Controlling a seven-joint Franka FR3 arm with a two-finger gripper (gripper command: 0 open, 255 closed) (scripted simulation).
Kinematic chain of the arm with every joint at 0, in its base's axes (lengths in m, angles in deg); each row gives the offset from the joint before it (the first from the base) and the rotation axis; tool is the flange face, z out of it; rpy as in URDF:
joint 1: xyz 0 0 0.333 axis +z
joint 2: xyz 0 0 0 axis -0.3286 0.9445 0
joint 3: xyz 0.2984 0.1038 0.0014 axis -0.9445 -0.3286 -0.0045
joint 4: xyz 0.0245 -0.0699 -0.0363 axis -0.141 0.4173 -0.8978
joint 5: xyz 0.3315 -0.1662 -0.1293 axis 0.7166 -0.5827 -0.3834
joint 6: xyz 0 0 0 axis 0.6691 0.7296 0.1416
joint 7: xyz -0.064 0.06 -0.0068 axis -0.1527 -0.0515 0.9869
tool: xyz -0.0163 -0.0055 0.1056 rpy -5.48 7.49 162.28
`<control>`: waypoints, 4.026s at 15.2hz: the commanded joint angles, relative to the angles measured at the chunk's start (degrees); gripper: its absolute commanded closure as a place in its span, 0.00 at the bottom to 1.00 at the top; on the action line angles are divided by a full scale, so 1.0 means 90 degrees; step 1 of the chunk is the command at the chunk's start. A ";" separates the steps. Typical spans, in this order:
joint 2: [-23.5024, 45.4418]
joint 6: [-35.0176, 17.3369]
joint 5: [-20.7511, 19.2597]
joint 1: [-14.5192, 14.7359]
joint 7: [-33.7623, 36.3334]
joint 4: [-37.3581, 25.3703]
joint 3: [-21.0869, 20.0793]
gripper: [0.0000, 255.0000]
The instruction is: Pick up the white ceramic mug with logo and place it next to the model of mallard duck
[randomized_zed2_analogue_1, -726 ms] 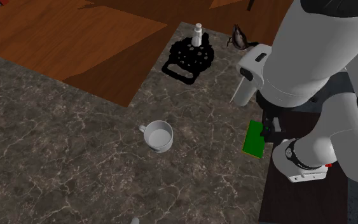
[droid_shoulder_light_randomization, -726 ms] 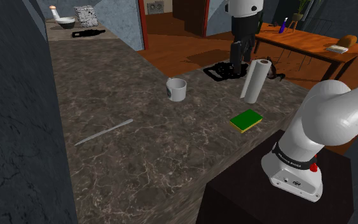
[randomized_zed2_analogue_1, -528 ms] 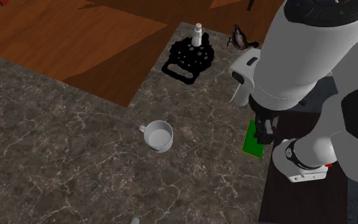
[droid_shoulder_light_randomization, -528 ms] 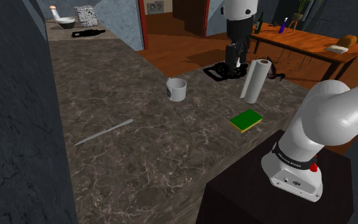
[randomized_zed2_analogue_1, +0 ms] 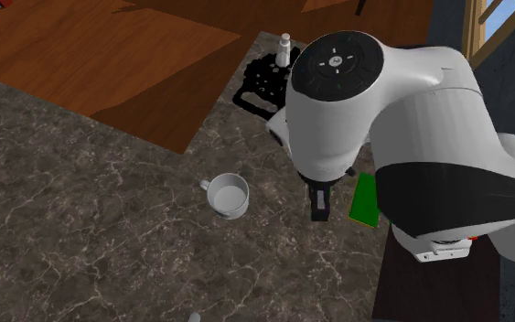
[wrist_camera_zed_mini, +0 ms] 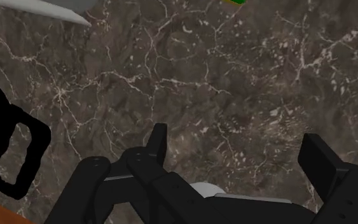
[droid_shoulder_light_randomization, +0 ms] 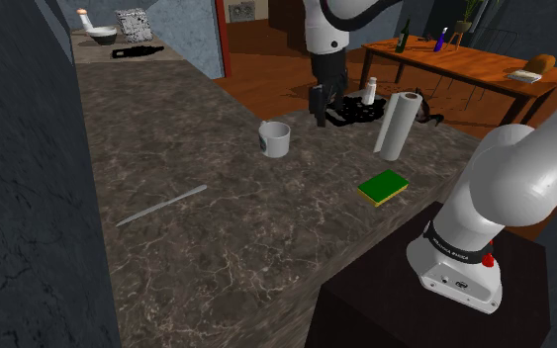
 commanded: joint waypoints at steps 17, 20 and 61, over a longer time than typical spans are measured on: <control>0.4128 -0.1713 -0.0125 0.0085 0.0333 -0.2689 -0.0148 0.00; 0.4208 -0.1955 -0.0140 0.0080 0.0343 -0.2527 -0.0140 0.00; 0.3653 -0.0684 -0.0065 0.0070 0.0237 -0.3248 -0.0151 1.00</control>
